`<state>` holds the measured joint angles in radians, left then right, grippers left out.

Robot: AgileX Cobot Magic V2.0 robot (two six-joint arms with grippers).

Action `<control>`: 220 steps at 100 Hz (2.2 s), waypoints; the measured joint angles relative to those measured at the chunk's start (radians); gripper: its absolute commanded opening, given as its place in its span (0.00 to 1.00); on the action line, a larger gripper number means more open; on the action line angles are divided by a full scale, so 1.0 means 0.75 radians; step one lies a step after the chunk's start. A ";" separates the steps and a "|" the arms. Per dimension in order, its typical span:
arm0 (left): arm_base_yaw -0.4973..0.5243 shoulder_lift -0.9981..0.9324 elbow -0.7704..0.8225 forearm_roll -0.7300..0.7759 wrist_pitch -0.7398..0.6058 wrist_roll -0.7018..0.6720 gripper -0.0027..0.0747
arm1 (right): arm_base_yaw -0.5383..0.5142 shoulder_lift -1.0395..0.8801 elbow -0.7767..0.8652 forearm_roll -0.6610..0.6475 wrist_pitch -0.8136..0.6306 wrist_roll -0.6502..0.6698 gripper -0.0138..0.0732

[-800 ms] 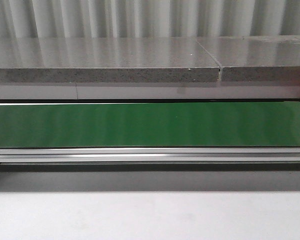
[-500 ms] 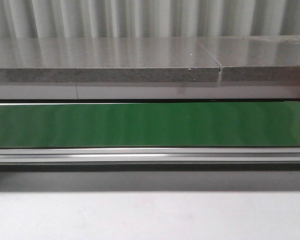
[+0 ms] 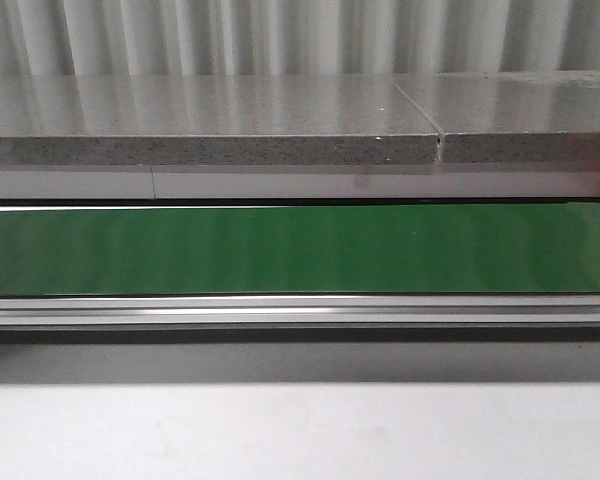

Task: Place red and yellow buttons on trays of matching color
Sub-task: 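Move the left gripper down toward the cluster of red buttons, then grasp a red push-button by its base with the left gripper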

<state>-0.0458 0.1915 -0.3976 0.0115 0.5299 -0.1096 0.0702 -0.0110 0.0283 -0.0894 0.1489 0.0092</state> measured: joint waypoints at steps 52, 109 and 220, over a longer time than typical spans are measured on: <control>0.000 0.509 -0.370 -0.050 0.645 0.000 0.01 | 0.000 0.000 0.000 0.000 0.000 0.000 0.08; 0.000 0.524 -0.370 -0.087 0.667 -0.199 0.88 | 0.000 0.000 0.000 0.000 0.000 0.000 0.08; 0.609 1.282 -0.382 0.205 0.360 -0.520 0.83 | 0.000 0.000 0.000 0.000 0.000 0.000 0.08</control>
<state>0.4113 1.1533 -0.6838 0.1653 0.8000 -0.4998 0.0702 -0.0110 0.0283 -0.0894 0.1489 0.0092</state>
